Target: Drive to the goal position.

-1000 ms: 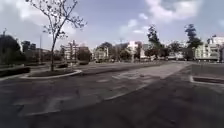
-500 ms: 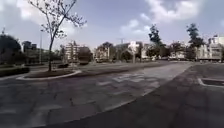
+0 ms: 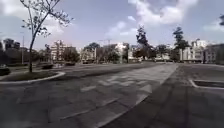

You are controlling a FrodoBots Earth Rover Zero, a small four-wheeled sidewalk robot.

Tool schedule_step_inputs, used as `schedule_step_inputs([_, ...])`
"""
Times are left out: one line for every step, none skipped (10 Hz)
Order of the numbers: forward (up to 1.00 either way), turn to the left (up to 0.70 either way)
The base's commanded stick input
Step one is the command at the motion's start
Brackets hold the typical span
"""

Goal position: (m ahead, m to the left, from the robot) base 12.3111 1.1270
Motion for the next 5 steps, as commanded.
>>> schedule_step_inputs([0.7,-0.35])
schedule_step_inputs([0.7,-0.29])
schedule_step_inputs([0.7,0.0])
schedule_step_inputs([0.7,0.0])
schedule_step_inputs([0.7,0.0])
